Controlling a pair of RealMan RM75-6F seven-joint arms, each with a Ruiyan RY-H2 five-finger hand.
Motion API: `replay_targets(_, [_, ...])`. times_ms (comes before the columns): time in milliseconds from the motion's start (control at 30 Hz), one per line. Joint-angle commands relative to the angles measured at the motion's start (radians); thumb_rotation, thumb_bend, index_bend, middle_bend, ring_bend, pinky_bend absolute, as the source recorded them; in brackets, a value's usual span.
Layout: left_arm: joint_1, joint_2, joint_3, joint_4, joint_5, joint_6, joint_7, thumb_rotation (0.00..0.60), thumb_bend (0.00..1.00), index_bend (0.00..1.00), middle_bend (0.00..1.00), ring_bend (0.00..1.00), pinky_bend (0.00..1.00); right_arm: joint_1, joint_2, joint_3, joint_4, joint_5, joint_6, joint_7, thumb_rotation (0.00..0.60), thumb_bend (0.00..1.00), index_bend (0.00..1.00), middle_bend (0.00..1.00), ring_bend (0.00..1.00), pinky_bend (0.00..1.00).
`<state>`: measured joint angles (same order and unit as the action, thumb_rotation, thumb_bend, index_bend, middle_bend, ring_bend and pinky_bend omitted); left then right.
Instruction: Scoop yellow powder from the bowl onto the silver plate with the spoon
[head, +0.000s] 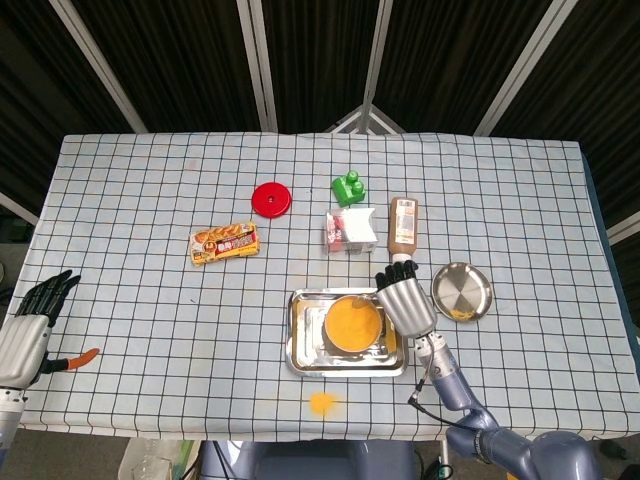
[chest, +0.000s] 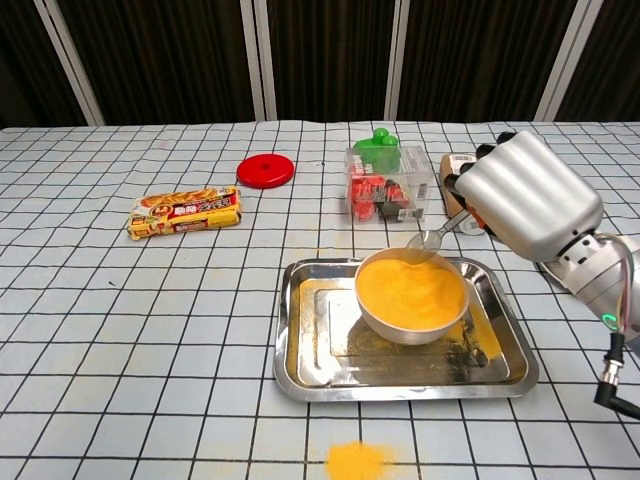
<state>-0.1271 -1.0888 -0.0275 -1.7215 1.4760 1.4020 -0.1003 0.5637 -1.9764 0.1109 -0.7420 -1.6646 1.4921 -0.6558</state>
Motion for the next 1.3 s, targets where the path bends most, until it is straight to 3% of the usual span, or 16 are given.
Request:
replay_targets(33, [0.001, 0.001, 0.001, -0.001, 0.002, 0.001, -0.001, 0.6, 0.0, 0.0, 0.0, 0.0, 0.0, -0.002, -0.012, -0.005, 0.032, -0.004, 0.015, 0.02, 0.6, 0.68, 0.81, 0.6, 0.5, 0.5])
replay_targets(567, [0.003, -0.003, 0.003, -0.003, 0.003, 0.005, 0.007, 0.6, 0.0, 0.0, 0.0, 0.0, 0.0, -0.022, -0.054, -0.025, 0.172, -0.004, 0.062, 0.128, 0.6, 0.68, 0.81, 0.6, 0.5, 0.5])
replay_targets(1300, [0.003, -0.003, 0.002, -0.002, 0.007, 0.008, 0.002, 0.6, 0.0, 0.0, 0.0, 0.0, 0.0, -0.058, -0.102, -0.09, 0.196, -0.03, 0.072, 0.141, 0.6, 0.68, 0.81, 0.6, 0.5, 0.5])
